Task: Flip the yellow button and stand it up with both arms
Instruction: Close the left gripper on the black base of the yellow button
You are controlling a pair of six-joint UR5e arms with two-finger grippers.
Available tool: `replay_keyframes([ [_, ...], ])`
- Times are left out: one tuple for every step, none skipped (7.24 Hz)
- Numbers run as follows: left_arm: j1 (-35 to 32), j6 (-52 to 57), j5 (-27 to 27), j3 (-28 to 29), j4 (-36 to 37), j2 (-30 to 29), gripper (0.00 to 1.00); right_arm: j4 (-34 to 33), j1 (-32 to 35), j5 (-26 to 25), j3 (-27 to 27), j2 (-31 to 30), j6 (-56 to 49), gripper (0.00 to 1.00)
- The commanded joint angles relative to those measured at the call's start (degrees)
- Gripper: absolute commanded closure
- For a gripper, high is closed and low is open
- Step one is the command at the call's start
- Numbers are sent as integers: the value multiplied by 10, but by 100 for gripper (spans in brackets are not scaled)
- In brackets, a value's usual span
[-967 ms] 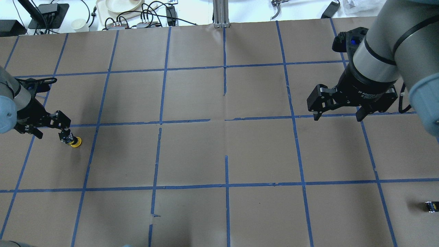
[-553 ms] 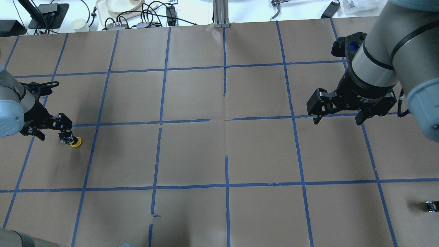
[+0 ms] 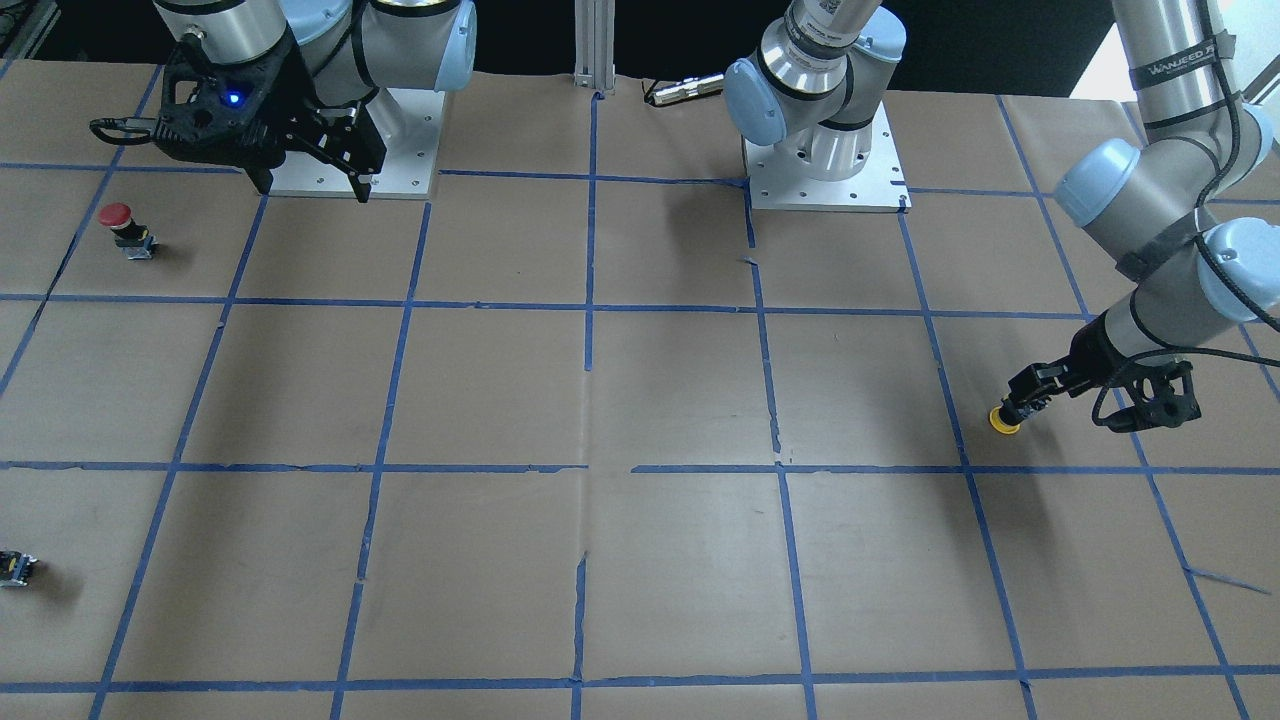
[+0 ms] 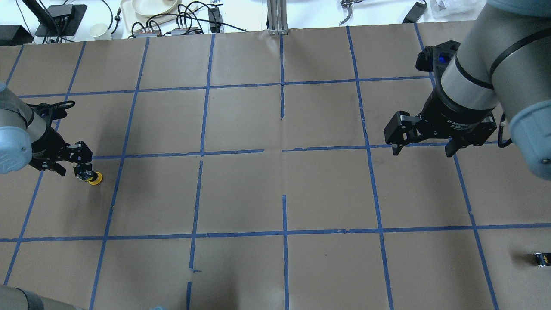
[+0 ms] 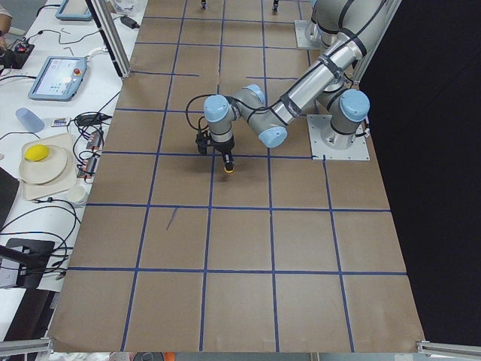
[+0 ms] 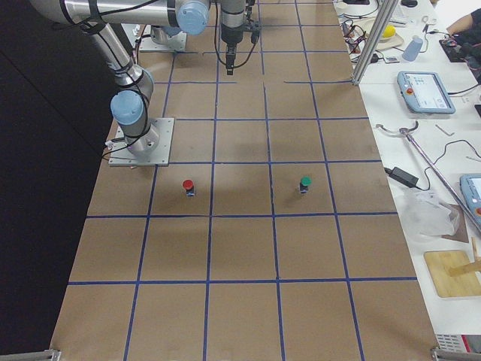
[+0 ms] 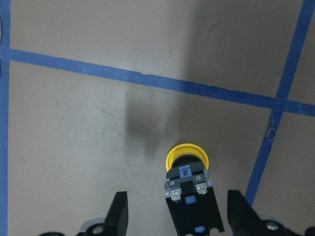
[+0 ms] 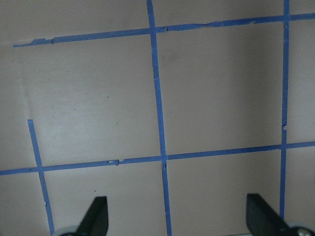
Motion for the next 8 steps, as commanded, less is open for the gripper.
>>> replay_keyframes([
  [1, -1, -9, 0, -1, -1, 30, -3, 0, 0, 0, 2, -5, 0],
  [1, -1, -10, 0, -1, 0, 35, -3, -1, -2, 0, 2, -3, 0],
  [1, 1, -10, 0, -3, 1, 43, -2, 0, -3, 1, 3, 2, 0],
  [3, 2, -11, 0, -6, 5, 59, -6, 1, 9, 1, 9, 36, 0],
  [3, 2, -11, 0, -7, 5, 76, -6, -1, 0, 5, 8, 25, 0],
  [2, 2, -12, 0, -7, 5, 79, -8, -4, 7, 2, 8, 40, 0],
  [1, 2, -35, 2, -6, 10, 80, -16, -4, 2, 5, 7, 76, 0],
  [-6, -2, -59, 8, -13, 14, 80, -30, -4, 9, 8, 7, 75, 0],
])
